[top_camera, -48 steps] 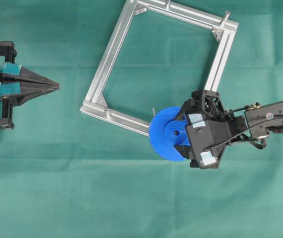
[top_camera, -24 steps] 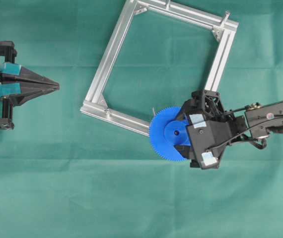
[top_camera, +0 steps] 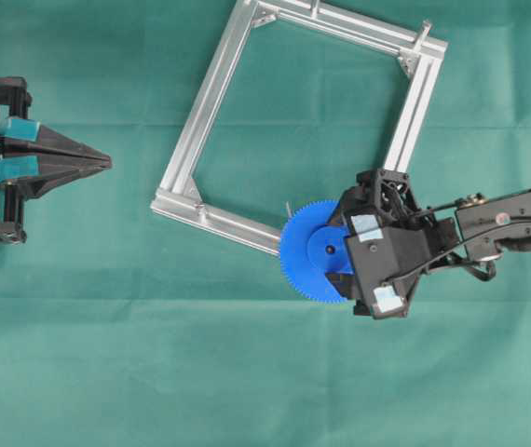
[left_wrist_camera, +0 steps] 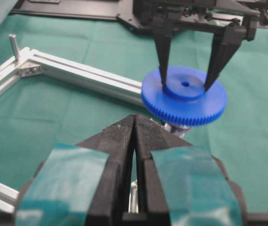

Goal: Find the location of the shaft and insert the gear.
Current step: 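Adjust the gear position to align its hole with the shaft, then lower the blue gear down onto the shaft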

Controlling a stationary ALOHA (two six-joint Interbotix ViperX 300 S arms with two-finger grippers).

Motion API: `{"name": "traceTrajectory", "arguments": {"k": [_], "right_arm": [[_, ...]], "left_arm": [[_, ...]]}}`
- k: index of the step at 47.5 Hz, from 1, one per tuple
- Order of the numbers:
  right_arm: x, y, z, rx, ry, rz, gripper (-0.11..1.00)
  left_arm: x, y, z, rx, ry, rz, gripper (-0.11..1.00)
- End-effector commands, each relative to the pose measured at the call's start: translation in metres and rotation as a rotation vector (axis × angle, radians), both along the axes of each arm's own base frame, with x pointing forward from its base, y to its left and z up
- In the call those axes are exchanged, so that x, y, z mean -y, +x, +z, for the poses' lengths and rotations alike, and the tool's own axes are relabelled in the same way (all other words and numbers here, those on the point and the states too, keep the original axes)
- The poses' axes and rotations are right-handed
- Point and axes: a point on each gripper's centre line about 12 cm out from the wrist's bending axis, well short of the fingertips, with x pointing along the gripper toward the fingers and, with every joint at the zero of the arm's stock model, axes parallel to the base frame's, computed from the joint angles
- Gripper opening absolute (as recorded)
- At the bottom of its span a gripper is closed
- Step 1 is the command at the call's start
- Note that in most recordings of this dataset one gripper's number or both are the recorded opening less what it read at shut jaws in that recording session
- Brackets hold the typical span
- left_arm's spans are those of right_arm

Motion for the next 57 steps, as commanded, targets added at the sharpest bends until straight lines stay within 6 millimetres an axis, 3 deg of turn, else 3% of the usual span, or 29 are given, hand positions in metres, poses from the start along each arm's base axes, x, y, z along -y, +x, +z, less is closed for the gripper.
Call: {"name": "traceTrajectory", "arguments": {"k": [1, 46, 57], "right_arm": [[-0.002, 0.005, 0.01, 0.032, 0.002, 0.007, 0.69], [-0.001, -0.001, -0.006, 0.004, 0.001, 0.01, 0.69], [-0.001, -0.001, -0.003, 0.02, 0.005, 0.009, 0.69]], "left_arm": [[-0.001, 0.002, 0.007, 0.019, -0.003, 0.004, 0.01], [-0.001, 0.003, 0.006, 0.014, -0.008, 0.005, 0.01], [-0.001, 0.002, 0.005, 0.01, -0.008, 0.005, 0.01]]}}
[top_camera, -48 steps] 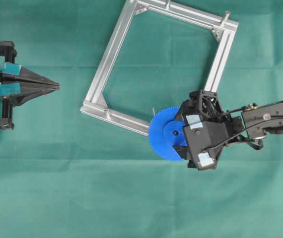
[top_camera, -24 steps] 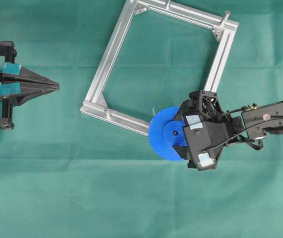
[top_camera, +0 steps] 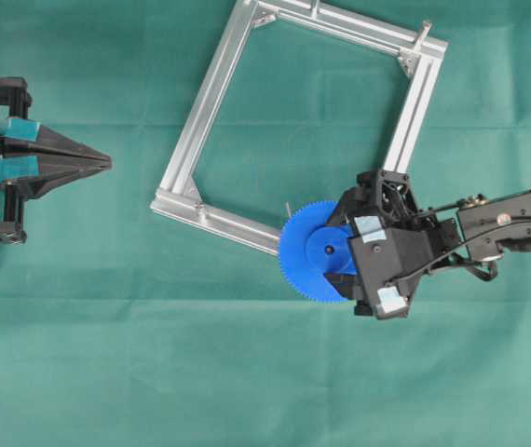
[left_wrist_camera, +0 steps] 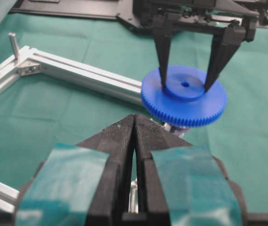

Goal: Find the location of the shaft and insert the gear.
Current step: 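Lower the blue gear down onto the shaft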

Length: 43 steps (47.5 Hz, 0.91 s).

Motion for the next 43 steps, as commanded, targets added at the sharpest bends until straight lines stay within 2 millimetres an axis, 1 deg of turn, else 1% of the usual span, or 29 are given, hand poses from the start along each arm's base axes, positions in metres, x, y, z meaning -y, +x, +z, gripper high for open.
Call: {"name": "traceTrajectory", "arguments": {"k": [1, 9, 23, 43], "right_arm": [[-0.001, 0.001, 0.003, 0.013, 0.002, 0.004, 0.69], [0.001, 0.002, 0.004, 0.016, 0.002, -0.001, 0.69], [0.007, 0.003, 0.016, 0.049, -0.02, 0.001, 0.69], [0.019, 0.004, 0.016, 0.048, -0.041, -0.015, 0.69]], "left_arm": [[-0.001, 0.002, 0.006, 0.016, -0.002, 0.004, 0.01], [-0.001, 0.003, 0.006, 0.014, -0.002, 0.004, 0.01], [-0.001, 0.003, 0.006, 0.014, -0.002, 0.004, 0.01], [-0.001, 0.002, 0.006, 0.014, -0.002, 0.004, 0.01]]}}
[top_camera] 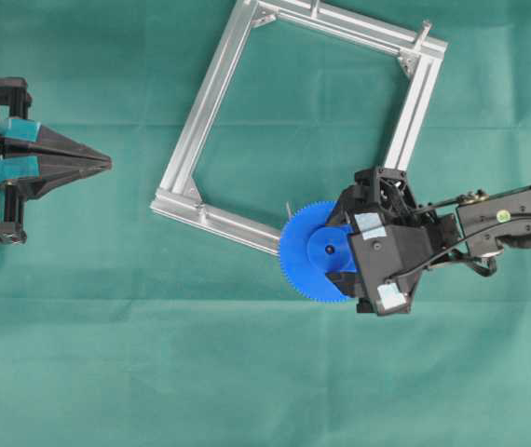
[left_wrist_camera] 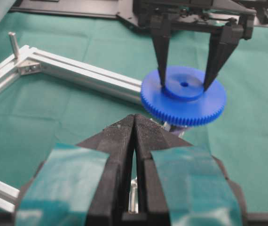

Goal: Find the location of the shaft and insert the gear.
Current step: 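Lower the blue gear down onto the shaft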

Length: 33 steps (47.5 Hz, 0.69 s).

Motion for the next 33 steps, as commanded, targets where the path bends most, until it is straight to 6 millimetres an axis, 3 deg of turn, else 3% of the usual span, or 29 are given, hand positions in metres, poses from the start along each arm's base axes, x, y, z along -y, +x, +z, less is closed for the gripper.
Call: {"name": "traceTrajectory", "arguments": {"k": [1, 33], "right_arm": [[0.0096, 0.0036, 0.013, 0.039, -0.007, -0.017, 0.69], [0.0088, 0.0023, 0.0112, 0.033, 0.013, -0.034, 0.69]], "left_arm": [[-0.0009, 0.0025, 0.0059, 0.014, -0.002, 0.004, 0.01], [-0.0008, 0.0024, 0.0054, 0.009, -0.002, 0.004, 0.01]]}}
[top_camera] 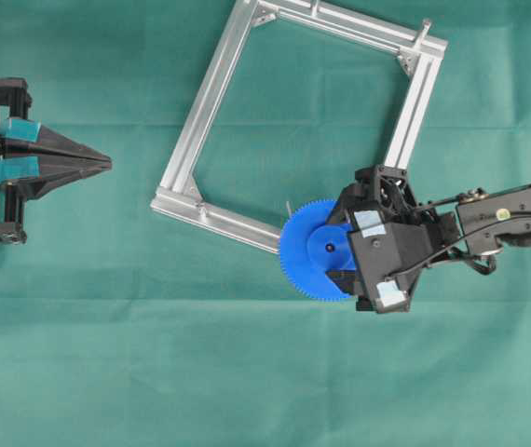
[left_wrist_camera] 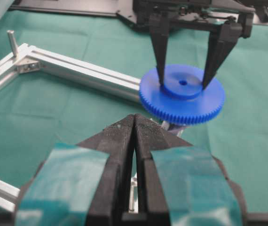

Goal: Find the location of the shaft and insert the gear.
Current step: 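Lower the blue gear down onto the shaft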

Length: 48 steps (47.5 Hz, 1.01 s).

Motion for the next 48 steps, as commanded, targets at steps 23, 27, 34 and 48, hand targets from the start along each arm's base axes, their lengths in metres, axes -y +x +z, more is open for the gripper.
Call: {"name": "traceTrajectory", "arguments": {"k": [23, 27, 34, 48], "right_arm": [[0.003, 0.002, -0.002, -0.005, 0.023, -0.028, 0.69], [0.002, 0.002, -0.002, -0.002, 0.025, -0.025, 0.69], [0.0, 0.002, -0.001, 0.003, 0.026, -0.02, 0.69], [0.0, 0.003, 0.0, 0.01, 0.026, -0.018, 0.87]], "left_arm": [[-0.001, 0.002, 0.006, 0.012, -0.002, 0.004, 0.01], [-0.001, 0.002, 0.006, 0.014, -0.002, 0.004, 0.01], [-0.001, 0.002, 0.006, 0.012, -0.002, 0.004, 0.01], [-0.001, 0.002, 0.006, 0.014, -0.002, 0.004, 0.01]]}}
